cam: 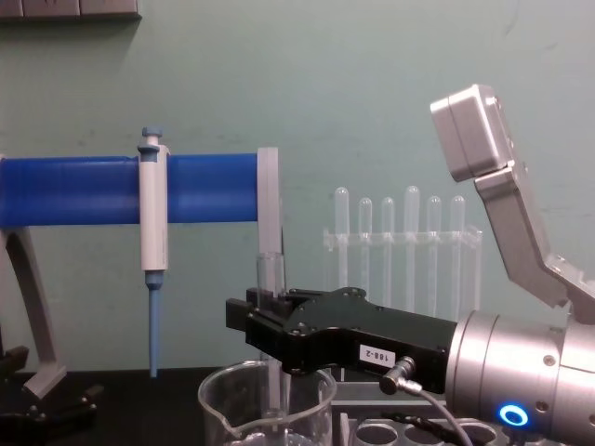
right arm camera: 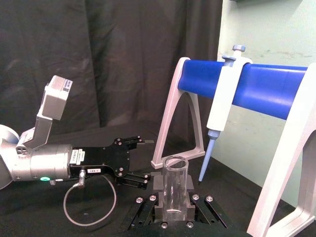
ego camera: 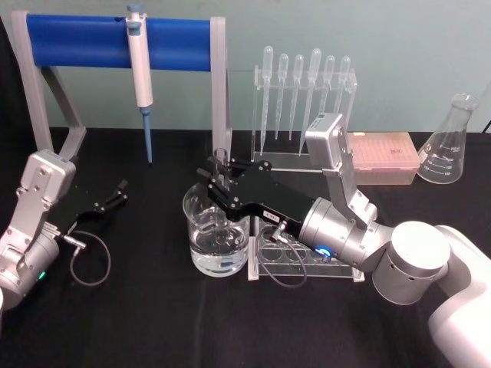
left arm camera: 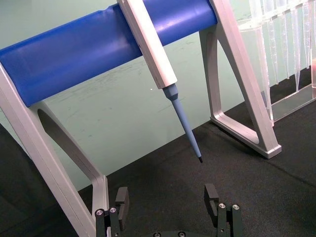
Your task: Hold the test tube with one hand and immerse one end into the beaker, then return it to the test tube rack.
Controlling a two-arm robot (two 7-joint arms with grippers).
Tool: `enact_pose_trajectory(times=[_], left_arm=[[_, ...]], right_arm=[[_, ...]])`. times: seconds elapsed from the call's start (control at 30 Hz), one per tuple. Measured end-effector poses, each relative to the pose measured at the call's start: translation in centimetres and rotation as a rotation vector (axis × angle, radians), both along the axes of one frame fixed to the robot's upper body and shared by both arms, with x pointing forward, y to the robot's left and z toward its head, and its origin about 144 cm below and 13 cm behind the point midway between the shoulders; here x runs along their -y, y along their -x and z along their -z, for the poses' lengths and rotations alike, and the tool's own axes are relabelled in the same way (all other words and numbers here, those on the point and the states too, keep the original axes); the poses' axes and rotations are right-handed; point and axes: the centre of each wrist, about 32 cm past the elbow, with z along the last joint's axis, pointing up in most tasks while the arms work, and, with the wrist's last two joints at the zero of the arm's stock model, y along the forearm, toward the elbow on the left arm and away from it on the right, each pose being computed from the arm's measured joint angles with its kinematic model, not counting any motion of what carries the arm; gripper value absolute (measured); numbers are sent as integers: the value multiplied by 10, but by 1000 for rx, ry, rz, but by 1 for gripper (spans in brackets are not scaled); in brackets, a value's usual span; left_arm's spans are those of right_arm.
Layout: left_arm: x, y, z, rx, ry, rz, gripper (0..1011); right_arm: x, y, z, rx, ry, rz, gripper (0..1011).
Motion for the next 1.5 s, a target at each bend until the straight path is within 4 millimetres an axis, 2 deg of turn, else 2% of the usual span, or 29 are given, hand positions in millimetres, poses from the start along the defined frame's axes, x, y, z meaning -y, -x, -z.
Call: enact_pose_trajectory(times=[1.5], left_arm=[[0,0,0,0,0,0,1000]], right_arm=[[0,0,0,0,0,0,224]])
